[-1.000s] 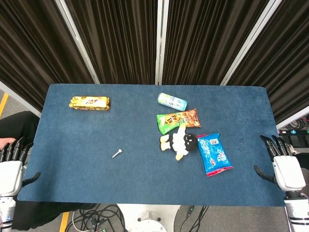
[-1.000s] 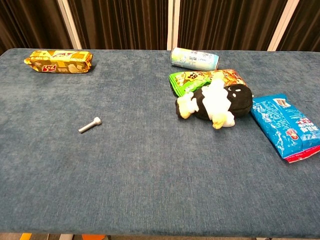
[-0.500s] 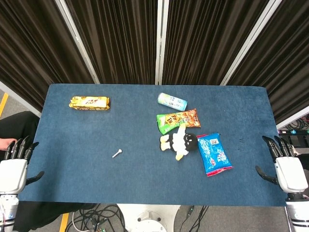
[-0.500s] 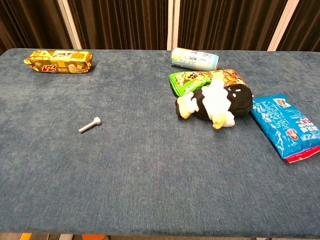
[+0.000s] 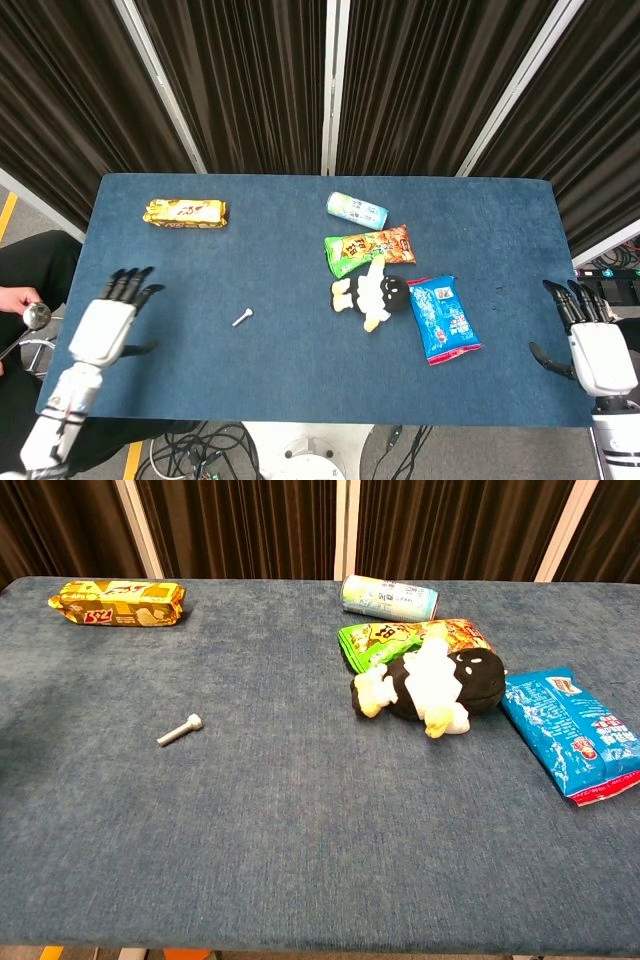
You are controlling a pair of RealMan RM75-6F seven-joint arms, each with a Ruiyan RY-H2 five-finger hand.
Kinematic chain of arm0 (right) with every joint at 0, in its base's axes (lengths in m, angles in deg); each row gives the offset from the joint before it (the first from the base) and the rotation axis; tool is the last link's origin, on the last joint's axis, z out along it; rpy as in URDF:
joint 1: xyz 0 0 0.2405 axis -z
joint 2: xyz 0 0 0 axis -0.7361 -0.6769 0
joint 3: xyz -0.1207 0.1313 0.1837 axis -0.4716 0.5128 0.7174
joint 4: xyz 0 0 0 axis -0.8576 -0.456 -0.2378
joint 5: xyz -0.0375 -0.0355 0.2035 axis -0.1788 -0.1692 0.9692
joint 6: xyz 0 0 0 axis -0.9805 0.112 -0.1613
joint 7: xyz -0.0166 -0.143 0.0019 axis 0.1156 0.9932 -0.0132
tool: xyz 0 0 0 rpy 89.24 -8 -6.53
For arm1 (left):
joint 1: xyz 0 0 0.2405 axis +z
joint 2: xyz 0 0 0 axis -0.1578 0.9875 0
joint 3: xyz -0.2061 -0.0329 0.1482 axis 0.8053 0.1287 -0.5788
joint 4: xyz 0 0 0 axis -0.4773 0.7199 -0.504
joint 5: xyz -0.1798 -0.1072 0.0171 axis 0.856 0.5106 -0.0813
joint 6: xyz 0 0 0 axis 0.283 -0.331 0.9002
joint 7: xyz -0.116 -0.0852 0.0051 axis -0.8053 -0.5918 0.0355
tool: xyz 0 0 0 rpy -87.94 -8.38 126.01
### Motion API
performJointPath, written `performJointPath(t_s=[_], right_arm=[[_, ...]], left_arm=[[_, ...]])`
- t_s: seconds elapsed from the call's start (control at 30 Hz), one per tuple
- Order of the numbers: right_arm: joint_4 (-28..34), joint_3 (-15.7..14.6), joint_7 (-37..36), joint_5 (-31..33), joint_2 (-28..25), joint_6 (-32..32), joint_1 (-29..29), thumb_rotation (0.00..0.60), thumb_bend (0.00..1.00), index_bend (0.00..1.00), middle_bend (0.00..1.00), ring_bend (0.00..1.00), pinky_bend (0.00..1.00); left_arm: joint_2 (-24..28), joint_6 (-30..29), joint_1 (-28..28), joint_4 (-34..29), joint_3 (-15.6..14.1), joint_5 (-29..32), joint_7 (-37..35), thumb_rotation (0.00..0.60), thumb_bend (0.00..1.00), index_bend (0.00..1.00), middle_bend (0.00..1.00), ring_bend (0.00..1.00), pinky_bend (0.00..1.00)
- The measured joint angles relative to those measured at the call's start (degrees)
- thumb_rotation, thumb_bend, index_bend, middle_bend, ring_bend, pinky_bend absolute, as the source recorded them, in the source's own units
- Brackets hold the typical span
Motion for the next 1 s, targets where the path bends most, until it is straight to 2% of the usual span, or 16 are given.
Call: performJointPath(t_s=[0.1,0.37,0.67,1.0], right_arm=[[0.0,0.2,0.1,0.5,-0.2,0.4,-0.1,0.600,0.16,0.08,0.13,0.00,0.00],[-0.6,0.4,-0.1,1.5,0.0,2.0,-0.8,0.600,0.16,0.08,0.13,0.00,0.00],[-0.9,0.5,-0.3,2.1,0.0,2.7,-1.1,0.600,0.16,0.08,0.13,0.00,0.00],[-0.8,0.3,-0.5,2.1,-0.1,2.3,-0.7,0.600,0.16,0.08,0.13,0.00,0.00]], left_arm=[[-3.2,3.7,-3.0,0.1,1.1,3.4,0.4,0.600,0.13,0.28,0.10,0.00,0.00],[-11.3,8.7,-7.6,1.4,2.6,11.7,2.8,0.600,0.16,0.38,0.12,0.00,0.00],[-19.2,8.5,-10.4,5.3,2.7,18.3,10.4,0.600,0.16,0.41,0.14,0.00,0.00],[-24.1,7.6,-13.3,8.4,3.7,24.7,15.9,0.600,0.20,0.42,0.14,0.00,0.00]])
